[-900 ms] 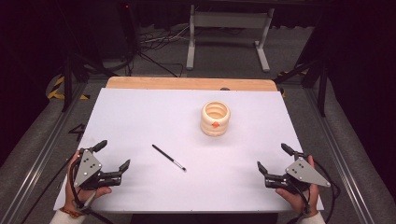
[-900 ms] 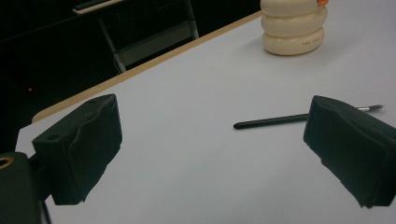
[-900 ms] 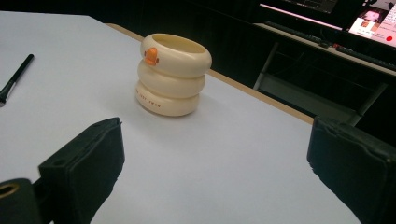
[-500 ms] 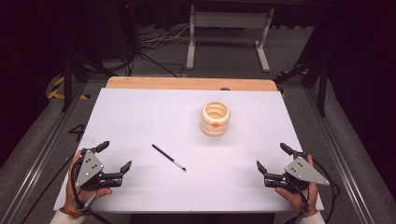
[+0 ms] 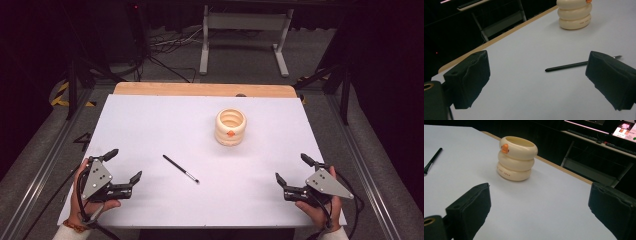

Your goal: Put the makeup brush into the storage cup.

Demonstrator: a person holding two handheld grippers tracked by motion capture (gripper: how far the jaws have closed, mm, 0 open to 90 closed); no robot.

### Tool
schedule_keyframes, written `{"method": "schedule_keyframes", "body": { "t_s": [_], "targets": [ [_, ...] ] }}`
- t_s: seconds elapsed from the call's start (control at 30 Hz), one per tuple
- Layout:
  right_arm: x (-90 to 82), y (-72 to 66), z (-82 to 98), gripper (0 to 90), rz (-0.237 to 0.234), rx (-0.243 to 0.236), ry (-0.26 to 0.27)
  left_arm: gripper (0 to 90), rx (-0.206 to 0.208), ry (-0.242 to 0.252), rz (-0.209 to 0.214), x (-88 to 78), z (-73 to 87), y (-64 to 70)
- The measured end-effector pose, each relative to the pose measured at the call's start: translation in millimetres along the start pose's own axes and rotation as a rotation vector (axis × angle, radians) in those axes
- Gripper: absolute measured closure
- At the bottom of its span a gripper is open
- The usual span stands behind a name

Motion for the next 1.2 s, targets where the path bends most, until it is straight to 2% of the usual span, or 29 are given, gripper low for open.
{"method": "schedule_keyframes", "body": {
  "t_s": [0.27,0.3,0.33,0.5,0.63,0.73,0.8,0.87,0.9,0.97,1.13,1.2],
  "targets": [
    [0.5,-1.8,1.9,4.9,-0.007,0.000,-0.015,7.7,0.040,-0.063,0.067,9.0,-5.3,1.1],
    [1.0,-2.0,2.1,4.8,-0.007,-0.002,-0.015,7.4,0.044,-0.073,0.089,12.5,-6.8,1.1],
    [1.0,-2.0,2.1,4.8,-0.007,-0.002,-0.015,6.6,0.044,-0.073,0.089,12.5,-6.8,1.1],
    [1.1,-2.0,2.8,4.9,-0.008,0.001,-0.017,5.0,0.041,-0.119,0.147,27.3,-7.8,7.1],
    [0.9,-2.0,2.8,4.9,-0.008,0.002,-0.016,5.7,0.071,-0.156,0.191,40.4,-8.6,15.0],
    [1.1,-2.4,3.2,4.9,-0.011,0.002,-0.019,6.5,0.101,-0.183,0.234,49.0,-9.8,22.5],
    [1.0,-2.7,3.3,5.0,-0.013,0.005,-0.020,7.7,0.134,-0.195,0.251,54.2,-11.1,25.6],
    [1.2,-3.0,3.5,5.1,-0.015,0.005,-0.021,7.9,0.172,-0.215,0.286,59.1,-11.3,28.1],
    [1.4,-3.2,3.8,5.1,-0.015,0.004,-0.023,9.0,0.196,-0.228,0.297,61.9,-11.0,28.7],
    [2.0,-4.6,4.6,5.1,-0.024,0.005,-0.028,9.6,0.201,-0.266,0.344,67.7,-9.4,33.2],
    [2.7,-6.3,5.4,5.2,-0.032,-0.002,-0.033,13.1,0.255,-0.336,0.422,81.5,-8.1,43.8],
    [2.6,-5.8,6.2,5.1,-0.032,0.002,-0.037,15.6,0.292,-0.375,0.466,86.9,-6.5,48.0]
  ]
}}
Point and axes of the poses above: each handheld gripper's, and its own axes: x roughly forward along the jaws, z roughly out of its underside, y roughly to its right, the point moved 9 cm from there along x, roughly forward along the jaws, and after that the axes turned 14 degrees about y, right-handed, at the moved point
